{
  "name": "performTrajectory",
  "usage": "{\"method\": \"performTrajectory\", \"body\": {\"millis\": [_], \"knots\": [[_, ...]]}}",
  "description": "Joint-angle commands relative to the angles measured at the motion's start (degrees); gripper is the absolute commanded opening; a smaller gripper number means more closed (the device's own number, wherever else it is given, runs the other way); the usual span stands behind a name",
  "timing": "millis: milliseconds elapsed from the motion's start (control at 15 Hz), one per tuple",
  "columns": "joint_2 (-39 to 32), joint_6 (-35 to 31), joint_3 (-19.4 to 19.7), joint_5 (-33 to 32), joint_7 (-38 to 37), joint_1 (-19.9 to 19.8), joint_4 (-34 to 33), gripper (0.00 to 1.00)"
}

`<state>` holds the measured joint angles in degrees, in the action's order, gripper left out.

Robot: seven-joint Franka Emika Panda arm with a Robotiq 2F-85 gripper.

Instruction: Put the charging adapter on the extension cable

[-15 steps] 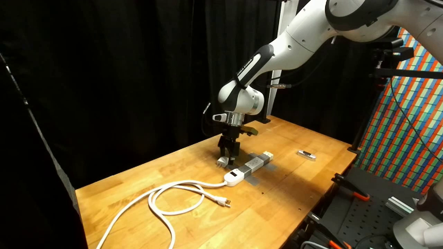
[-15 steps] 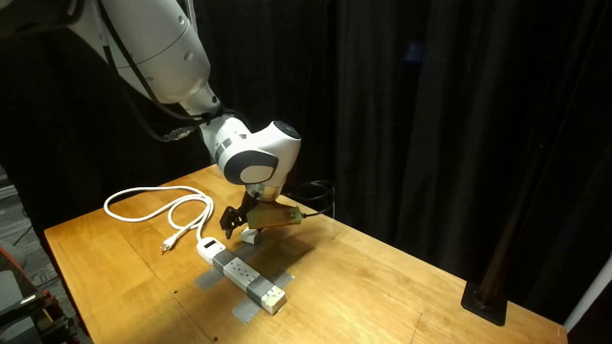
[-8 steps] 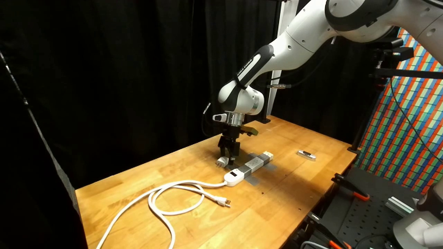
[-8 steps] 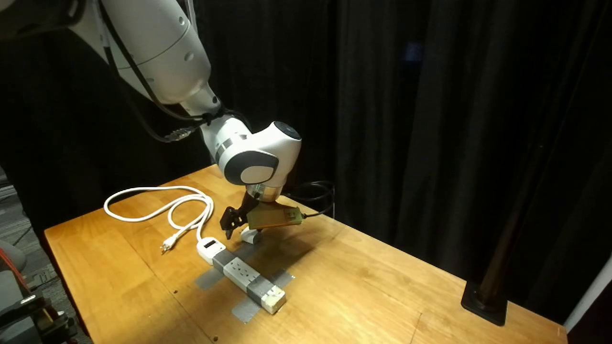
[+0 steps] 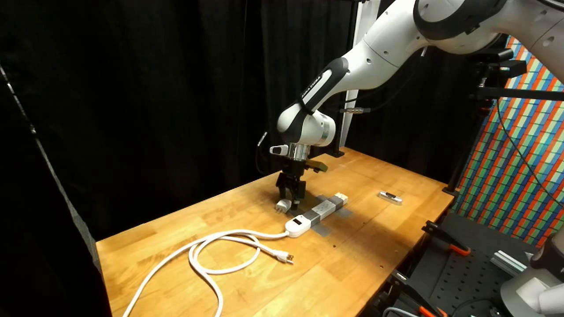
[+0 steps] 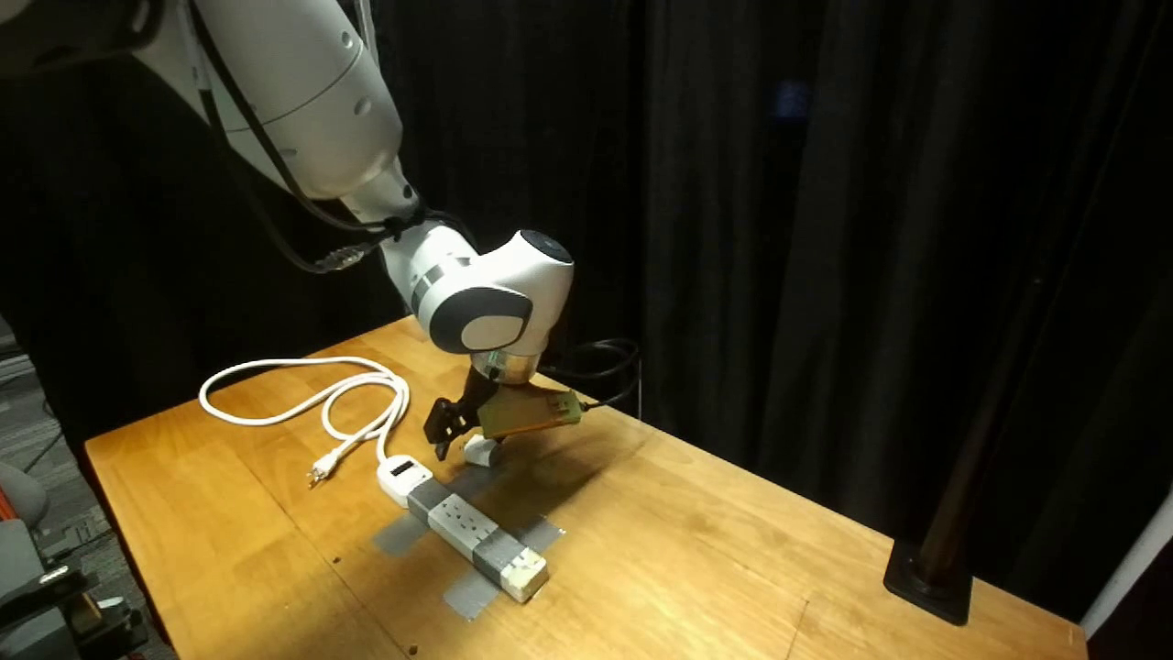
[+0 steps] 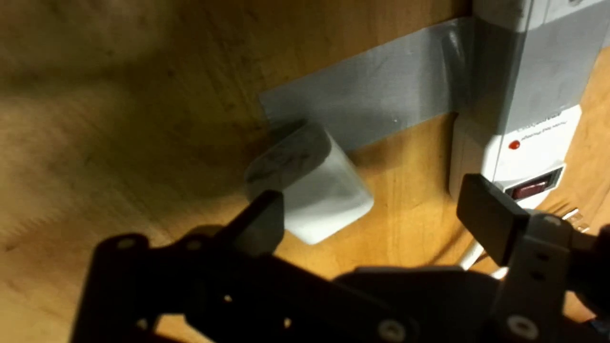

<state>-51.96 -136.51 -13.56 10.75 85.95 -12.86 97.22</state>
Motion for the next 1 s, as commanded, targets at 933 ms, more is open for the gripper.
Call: {"method": "performTrajectory", "body": {"millis": [933], "knots": [[-1.3, -22.7, 0.3, -7.1, 11.3, 5.8, -0.2, 1.00]]}}
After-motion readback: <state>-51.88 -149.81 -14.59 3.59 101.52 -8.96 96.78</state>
